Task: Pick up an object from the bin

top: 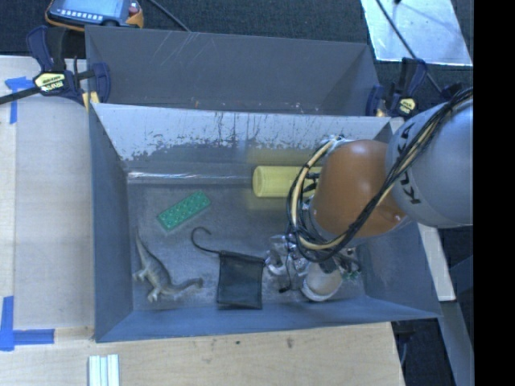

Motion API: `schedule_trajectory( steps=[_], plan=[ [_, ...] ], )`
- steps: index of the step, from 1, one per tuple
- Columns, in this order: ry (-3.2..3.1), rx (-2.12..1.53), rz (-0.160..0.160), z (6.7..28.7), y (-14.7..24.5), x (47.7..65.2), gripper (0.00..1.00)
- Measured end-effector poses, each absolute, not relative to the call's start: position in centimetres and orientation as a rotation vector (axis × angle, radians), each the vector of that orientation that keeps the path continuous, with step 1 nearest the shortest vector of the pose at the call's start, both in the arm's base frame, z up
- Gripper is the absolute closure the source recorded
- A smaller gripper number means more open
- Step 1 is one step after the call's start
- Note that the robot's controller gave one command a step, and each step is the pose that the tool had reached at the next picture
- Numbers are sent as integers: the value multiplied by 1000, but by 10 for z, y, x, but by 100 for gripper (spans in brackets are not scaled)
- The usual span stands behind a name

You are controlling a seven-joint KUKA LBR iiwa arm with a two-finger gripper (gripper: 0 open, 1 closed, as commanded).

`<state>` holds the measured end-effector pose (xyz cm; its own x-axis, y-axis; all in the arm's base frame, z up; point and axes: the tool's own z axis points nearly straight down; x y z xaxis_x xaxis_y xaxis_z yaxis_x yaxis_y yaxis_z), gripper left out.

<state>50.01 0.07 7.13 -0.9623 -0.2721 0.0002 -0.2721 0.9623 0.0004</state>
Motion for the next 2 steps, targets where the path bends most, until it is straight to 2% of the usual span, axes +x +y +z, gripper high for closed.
schedule_trajectory(
  steps=[1, 2],
  plan=[
    [-3105, 443, -2, 123, -7, 502, 100],
    [-3080, 596, -8, 72, -51, 520, 100]
  ],
)
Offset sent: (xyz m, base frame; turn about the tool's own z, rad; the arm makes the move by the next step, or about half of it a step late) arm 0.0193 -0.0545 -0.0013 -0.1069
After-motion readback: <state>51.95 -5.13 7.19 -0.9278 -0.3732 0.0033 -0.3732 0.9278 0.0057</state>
